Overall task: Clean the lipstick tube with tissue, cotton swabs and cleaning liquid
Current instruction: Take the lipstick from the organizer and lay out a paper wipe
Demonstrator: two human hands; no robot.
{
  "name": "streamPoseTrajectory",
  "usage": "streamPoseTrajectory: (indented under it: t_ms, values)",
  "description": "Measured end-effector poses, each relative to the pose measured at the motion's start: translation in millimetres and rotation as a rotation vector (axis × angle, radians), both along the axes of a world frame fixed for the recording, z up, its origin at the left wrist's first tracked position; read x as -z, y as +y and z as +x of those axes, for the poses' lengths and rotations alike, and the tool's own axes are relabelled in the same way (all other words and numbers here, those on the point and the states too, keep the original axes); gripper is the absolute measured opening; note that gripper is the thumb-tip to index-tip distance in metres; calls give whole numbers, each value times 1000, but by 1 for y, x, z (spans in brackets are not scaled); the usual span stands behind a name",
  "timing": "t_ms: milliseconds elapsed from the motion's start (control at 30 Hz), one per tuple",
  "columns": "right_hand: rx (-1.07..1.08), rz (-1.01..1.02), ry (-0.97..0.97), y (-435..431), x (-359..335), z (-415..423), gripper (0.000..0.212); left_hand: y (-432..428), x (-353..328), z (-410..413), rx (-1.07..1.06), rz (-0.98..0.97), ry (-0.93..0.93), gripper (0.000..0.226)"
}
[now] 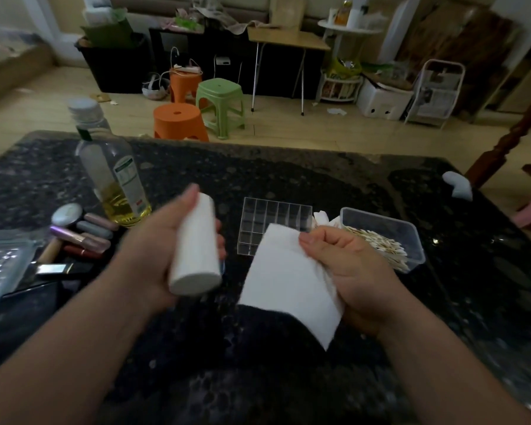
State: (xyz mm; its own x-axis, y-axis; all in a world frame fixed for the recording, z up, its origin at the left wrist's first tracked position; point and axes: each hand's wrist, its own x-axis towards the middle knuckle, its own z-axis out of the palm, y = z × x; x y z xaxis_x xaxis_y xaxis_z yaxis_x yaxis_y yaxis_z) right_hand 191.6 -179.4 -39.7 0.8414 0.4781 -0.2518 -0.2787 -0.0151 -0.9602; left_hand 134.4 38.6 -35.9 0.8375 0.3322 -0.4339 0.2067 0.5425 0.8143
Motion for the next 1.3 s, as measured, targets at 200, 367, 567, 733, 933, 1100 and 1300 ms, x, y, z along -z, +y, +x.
streamPoseTrajectory:
  t_ms: [200, 367, 567, 733, 933, 1100, 1300]
  values:
    - [147, -109, -3, -5, 9, 9, 19, 61, 22, -1, -365, 810, 68, 52]
    - [96, -295, -23, 0, 19, 9, 27, 69, 46, -6, -143, 1201, 151, 52]
    - [-18, -378, 3, 0, 18, 8, 26, 73, 60, -6, 68, 1281, 387, 56]
    - [-105, -522, -60, -4, 23, 9, 7, 81, 62, -4, 66, 1395, 381, 75]
    - [17, -783, -637, -1, 30, 6, 11, 48, 23, -17, -346, 1560, -360, 35]
    - [-241, -935, -1195, 23, 56, -26, 12, -6, 27, -35, 123, 1418, -285, 19]
    - [-419, -1114, -1273, 20, 121, -41, 15, -28, 59, -35, 708, 1391, 96, 18]
